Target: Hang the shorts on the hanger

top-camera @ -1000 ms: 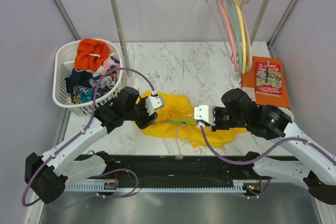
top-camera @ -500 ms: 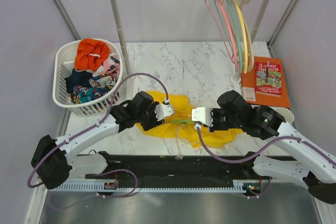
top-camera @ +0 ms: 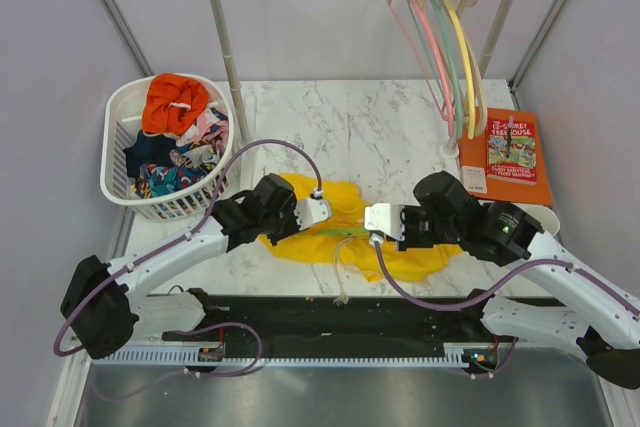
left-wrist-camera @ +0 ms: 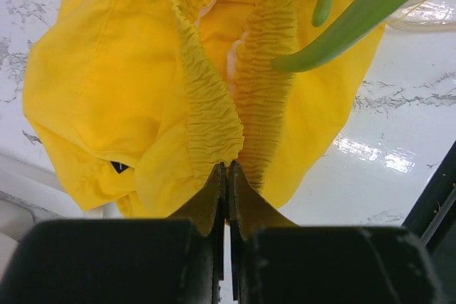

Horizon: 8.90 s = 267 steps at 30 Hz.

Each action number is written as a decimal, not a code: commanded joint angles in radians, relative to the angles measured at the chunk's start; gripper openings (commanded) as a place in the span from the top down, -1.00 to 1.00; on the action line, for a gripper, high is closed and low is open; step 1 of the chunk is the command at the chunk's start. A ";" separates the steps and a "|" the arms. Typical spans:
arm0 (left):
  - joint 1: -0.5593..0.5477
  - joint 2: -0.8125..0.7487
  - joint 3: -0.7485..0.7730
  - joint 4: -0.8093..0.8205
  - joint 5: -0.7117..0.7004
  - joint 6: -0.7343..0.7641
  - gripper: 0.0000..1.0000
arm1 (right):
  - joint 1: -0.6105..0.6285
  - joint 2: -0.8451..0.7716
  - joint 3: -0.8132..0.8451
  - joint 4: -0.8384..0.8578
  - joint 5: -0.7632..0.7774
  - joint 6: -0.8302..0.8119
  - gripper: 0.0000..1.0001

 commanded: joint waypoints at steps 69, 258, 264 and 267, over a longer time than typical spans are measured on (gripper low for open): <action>0.336 -0.183 0.204 -0.387 0.578 0.461 -0.63 | -0.015 0.160 -0.239 0.721 -0.282 0.004 1.00; 0.205 0.125 0.302 -0.494 0.419 0.231 0.96 | -0.679 0.067 -0.209 0.253 -0.141 0.311 0.66; 0.209 0.081 0.299 -0.448 0.474 0.167 0.96 | -0.635 0.057 -0.157 0.189 -0.242 0.240 -0.06; 0.209 0.066 0.296 -0.450 0.482 0.165 0.96 | -0.635 0.073 -0.108 0.168 -0.325 0.219 -0.38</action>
